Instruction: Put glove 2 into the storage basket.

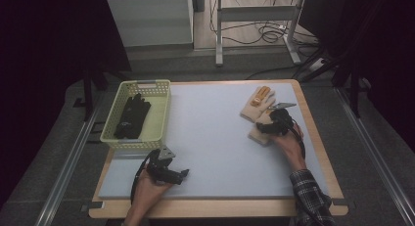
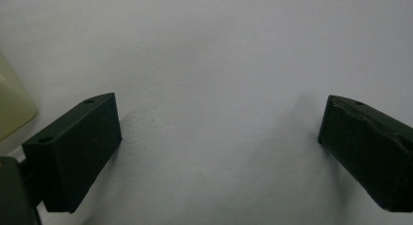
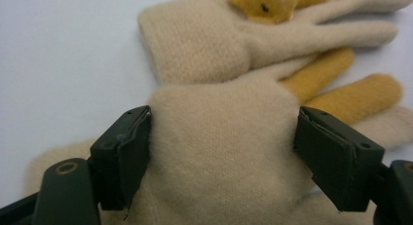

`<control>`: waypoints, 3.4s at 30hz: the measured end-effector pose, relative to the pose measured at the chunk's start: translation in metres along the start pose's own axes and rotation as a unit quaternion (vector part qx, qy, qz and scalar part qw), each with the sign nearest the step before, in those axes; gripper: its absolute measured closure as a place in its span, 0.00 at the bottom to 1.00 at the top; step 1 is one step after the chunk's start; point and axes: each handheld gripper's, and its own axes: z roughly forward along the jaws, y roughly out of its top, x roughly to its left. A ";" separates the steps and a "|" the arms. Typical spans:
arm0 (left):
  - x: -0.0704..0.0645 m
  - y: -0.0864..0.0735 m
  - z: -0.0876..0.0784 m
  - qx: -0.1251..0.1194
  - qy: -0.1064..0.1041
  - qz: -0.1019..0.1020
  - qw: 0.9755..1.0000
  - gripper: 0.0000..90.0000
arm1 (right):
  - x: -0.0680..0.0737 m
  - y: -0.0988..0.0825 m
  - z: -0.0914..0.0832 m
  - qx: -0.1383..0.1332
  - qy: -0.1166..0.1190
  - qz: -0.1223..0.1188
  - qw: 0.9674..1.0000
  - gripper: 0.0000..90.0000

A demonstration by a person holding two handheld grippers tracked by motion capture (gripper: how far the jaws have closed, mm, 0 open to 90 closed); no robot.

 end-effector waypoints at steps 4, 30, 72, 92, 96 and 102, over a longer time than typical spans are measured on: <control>0.000 0.000 0.000 0.000 0.000 0.001 1.000 0.02 | -0.001 -0.005 -0.004 -0.003 0.015 0.013 1.000 0.51; 0.000 0.000 0.000 0.000 0.000 -0.001 1.000 0.03 | 0.049 -0.002 -0.096 -0.052 0.109 -0.030 0.992 0.59; 0.000 0.000 0.000 0.000 0.000 -0.001 1.000 0.03 | 0.096 -0.010 -0.045 -0.032 0.146 -0.057 0.987 0.58; 0.000 0.000 0.000 0.000 0.000 0.000 1.000 0.03 | 0.009 0.023 -0.014 -0.039 0.033 0.009 0.999 0.79; 0.000 0.000 0.000 0.000 0.000 0.000 1.000 0.03 | 0.000 0.034 -0.004 -0.043 0.013 0.005 0.999 0.72; 0.000 0.000 0.000 0.001 -0.001 0.000 1.000 0.03 | -0.009 0.047 0.016 -0.037 -0.010 0.007 0.999 0.62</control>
